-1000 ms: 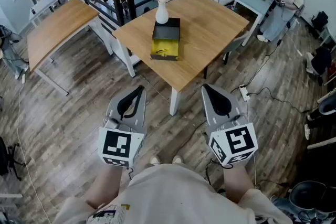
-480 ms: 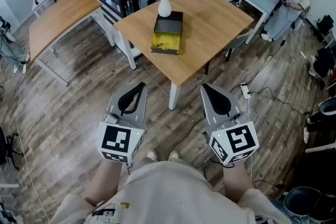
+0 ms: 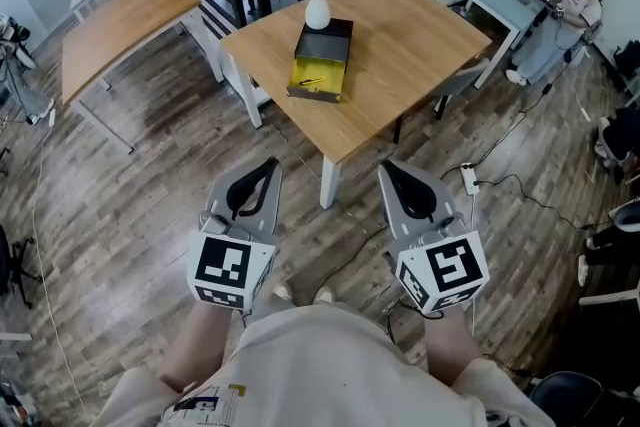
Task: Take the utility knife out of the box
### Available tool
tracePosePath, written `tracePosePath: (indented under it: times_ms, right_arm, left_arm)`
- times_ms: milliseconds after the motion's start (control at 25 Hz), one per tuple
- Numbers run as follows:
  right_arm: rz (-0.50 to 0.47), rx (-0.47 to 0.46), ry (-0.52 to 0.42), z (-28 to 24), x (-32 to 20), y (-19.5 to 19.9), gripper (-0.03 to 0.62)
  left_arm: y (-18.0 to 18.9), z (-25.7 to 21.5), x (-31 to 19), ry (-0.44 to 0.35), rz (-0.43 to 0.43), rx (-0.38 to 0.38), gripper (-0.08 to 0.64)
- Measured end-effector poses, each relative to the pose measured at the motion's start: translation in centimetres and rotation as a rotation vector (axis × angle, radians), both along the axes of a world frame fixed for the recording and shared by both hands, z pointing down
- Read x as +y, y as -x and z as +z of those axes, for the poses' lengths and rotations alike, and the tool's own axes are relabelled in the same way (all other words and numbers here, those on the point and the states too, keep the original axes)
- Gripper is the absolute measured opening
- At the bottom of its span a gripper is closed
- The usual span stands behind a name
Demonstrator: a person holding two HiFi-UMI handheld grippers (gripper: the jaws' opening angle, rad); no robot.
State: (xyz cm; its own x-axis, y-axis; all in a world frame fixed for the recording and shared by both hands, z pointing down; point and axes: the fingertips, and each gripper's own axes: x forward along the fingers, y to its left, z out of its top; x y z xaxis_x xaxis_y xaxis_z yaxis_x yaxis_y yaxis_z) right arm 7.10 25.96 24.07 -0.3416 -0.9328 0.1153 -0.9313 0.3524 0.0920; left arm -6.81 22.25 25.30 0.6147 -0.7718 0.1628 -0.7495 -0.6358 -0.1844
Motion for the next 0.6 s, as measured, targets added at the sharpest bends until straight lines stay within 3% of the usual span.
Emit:
tracePosePath:
  times_ms: [600]
  right_arm:
    - [0.002,-0.026,-0.018,1.0,0.8,-3.6,0.001]
  left_arm:
    - [-3.0,1.1,0.8,0.006,-0.009,-0.021,0.002]
